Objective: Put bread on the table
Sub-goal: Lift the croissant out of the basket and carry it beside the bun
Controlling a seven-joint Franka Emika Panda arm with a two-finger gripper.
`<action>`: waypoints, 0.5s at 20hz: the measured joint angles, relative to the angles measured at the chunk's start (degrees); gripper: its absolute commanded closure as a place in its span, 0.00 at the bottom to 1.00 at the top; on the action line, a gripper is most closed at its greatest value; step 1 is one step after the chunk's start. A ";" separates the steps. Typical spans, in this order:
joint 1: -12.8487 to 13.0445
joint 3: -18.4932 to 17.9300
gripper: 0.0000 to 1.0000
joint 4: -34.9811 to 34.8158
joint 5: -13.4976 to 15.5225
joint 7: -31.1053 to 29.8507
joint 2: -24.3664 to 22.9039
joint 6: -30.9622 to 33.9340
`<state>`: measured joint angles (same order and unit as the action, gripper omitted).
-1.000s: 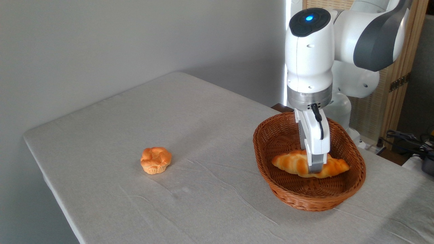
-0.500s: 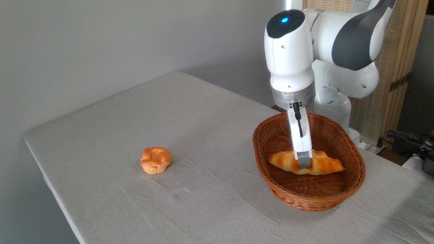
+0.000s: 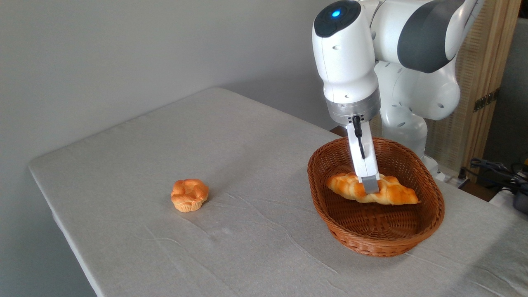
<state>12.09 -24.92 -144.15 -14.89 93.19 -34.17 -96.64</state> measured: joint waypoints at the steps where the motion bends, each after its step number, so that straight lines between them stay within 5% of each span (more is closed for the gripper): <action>1: 0.13 0.00 0.90 0.56 0.00 0.00 0.18 0.62; 5: 1.90 0.02 0.90 5.34 0.00 0.01 1.14 5.22; 10: 8.48 0.15 0.90 16.06 0.21 -0.09 4.66 11.50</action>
<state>20.56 -24.78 -128.09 -14.69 93.11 -29.51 -85.14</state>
